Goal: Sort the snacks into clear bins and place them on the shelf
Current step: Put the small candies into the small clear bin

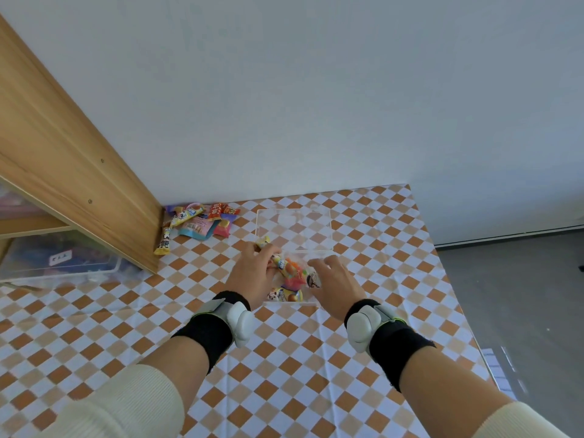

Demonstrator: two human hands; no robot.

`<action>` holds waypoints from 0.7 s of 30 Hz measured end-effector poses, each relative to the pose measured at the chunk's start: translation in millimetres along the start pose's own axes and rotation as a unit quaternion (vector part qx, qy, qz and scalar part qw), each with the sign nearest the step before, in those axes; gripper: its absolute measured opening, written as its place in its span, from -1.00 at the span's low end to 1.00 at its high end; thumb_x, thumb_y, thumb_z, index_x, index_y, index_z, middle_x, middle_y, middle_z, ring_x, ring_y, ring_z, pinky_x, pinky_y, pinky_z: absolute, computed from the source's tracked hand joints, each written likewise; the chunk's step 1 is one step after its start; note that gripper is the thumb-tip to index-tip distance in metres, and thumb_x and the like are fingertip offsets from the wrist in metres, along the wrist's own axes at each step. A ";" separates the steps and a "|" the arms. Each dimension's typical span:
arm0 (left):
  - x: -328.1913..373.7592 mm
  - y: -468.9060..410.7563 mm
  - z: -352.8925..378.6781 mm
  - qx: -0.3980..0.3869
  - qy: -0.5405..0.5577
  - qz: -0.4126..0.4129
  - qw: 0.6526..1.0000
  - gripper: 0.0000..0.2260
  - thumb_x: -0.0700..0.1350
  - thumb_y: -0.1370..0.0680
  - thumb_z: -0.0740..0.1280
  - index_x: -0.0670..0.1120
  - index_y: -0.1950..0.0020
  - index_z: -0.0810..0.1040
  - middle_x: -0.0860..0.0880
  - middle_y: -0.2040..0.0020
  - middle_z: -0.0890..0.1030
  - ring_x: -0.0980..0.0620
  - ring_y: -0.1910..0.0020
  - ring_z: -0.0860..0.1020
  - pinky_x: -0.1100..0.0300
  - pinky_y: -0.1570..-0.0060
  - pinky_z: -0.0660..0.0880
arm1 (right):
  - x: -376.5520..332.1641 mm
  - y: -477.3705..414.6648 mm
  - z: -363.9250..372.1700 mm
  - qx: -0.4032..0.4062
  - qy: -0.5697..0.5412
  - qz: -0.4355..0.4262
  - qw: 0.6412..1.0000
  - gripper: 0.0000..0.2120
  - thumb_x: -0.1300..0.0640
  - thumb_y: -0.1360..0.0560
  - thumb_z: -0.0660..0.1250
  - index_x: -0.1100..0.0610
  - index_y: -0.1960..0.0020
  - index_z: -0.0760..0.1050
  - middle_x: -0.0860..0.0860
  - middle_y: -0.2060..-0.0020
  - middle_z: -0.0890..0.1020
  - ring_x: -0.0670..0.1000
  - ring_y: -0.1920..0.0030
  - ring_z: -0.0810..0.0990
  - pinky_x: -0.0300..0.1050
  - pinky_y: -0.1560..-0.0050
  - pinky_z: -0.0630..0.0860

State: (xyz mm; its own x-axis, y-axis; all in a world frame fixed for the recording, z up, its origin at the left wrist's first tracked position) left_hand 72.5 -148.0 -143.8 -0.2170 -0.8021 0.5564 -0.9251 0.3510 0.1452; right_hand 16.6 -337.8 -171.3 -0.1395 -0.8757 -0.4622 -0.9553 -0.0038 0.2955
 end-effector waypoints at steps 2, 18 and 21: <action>0.9 -0.3 12.1 -0.087 -0.023 -0.004 0.996 -0.52 -0.27 -0.57 0.24 0.15 -0.41 0.39 -0.11 -0.30 0.37 -0.13 -0.04 0.57 0.04 -0.07 0.55 | 2.2 -0.9 -3.5 0.019 0.003 0.003 1.000 -0.56 0.17 -0.58 0.29 0.04 -0.44 0.34 0.10 -0.27 0.41 0.16 -0.24 0.45 0.00 -0.18 0.47; -18.2 -10.1 54.0 -0.150 -0.132 0.004 0.980 -0.45 -0.14 -0.61 0.23 0.07 -0.57 0.15 -0.05 -0.58 0.19 -0.13 -0.53 0.16 -0.03 -0.43 0.30 | -1.2 -35.3 22.9 -0.072 0.160 -0.079 0.981 -0.74 0.28 -0.59 0.13 0.21 -0.22 0.49 0.09 -0.13 0.53 0.13 -0.15 0.45 -0.10 -0.10 0.41; -26.9 -10.7 62.6 -0.164 -0.197 0.016 0.967 -0.48 0.04 -0.64 0.19 0.03 -0.58 0.14 -0.09 -0.48 0.35 -0.14 -0.47 0.26 0.00 -0.44 0.27 | -4.2 -43.6 29.1 -0.143 0.178 -0.065 0.971 -0.73 0.30 -0.63 0.09 0.21 0.03 0.57 0.07 0.01 0.58 0.12 -0.14 0.42 -0.08 -0.08 0.45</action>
State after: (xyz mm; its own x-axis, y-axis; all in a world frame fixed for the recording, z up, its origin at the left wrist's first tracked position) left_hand 68.7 -160.4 -211.5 -0.4050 -0.8874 0.2202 -0.7813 0.4610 0.4207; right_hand 51.3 -319.9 -206.6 0.1247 -0.9703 -0.2072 -0.8402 -0.2144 0.4982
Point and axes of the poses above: each hand's wrist, its own y-axis away from the middle knuckle, its own z-axis out of the palm, x = y × z, the point moved 3 cm from there along -y, towards the middle knuckle
